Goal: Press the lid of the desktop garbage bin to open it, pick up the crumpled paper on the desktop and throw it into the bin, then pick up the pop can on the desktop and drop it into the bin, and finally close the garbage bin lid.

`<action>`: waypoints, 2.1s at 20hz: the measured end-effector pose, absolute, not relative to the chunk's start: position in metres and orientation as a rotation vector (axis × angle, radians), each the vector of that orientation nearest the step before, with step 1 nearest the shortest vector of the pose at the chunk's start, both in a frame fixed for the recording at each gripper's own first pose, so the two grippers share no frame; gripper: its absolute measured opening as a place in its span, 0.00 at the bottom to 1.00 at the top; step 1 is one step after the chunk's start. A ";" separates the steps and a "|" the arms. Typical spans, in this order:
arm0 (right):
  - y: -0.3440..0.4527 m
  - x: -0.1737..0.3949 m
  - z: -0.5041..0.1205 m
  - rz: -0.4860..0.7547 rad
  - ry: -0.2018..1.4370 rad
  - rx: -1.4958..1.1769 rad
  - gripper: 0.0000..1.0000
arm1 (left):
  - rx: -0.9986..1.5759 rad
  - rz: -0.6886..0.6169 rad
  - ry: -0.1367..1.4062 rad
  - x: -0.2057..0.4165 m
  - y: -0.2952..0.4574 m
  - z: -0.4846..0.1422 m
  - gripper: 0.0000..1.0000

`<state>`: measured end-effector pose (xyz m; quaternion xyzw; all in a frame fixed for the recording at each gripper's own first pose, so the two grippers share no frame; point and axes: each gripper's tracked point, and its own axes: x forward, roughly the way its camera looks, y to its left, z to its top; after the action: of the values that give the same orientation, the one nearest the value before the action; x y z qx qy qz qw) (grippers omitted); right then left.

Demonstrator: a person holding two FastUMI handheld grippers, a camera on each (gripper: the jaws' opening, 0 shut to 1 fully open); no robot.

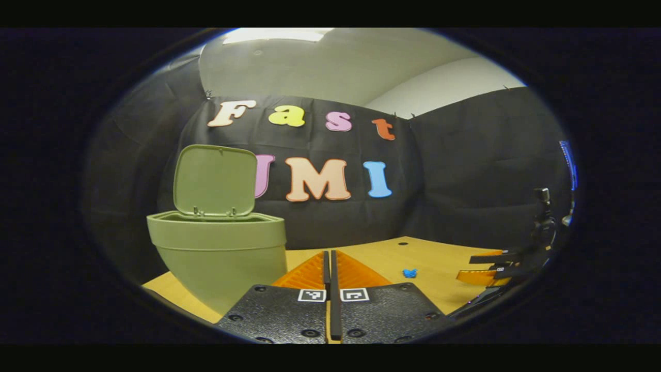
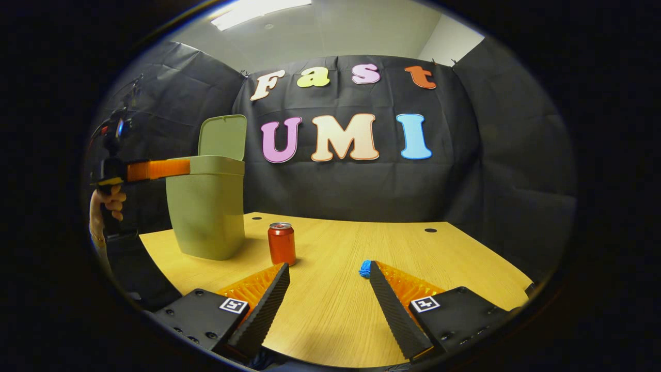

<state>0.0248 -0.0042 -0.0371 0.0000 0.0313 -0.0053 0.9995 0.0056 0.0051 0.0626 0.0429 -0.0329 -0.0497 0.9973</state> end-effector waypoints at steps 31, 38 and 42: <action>-0.090 0.211 -0.116 0.021 0.758 -0.106 0.99 | 0.106 -0.104 0.062 0.028 0.006 -0.017 0.95; -0.092 0.219 -0.122 0.015 0.784 -0.046 0.87 | 0.091 -0.101 0.079 0.030 0.009 -0.023 0.96; -0.086 0.221 -0.131 0.036 0.827 0.009 0.80 | 0.095 -0.102 0.056 0.029 0.009 -0.017 0.95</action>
<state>0.2210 -0.0863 -0.1305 0.0045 0.4016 0.0175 0.9157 0.0295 0.0089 -0.0172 0.0474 0.0281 -0.0508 0.9972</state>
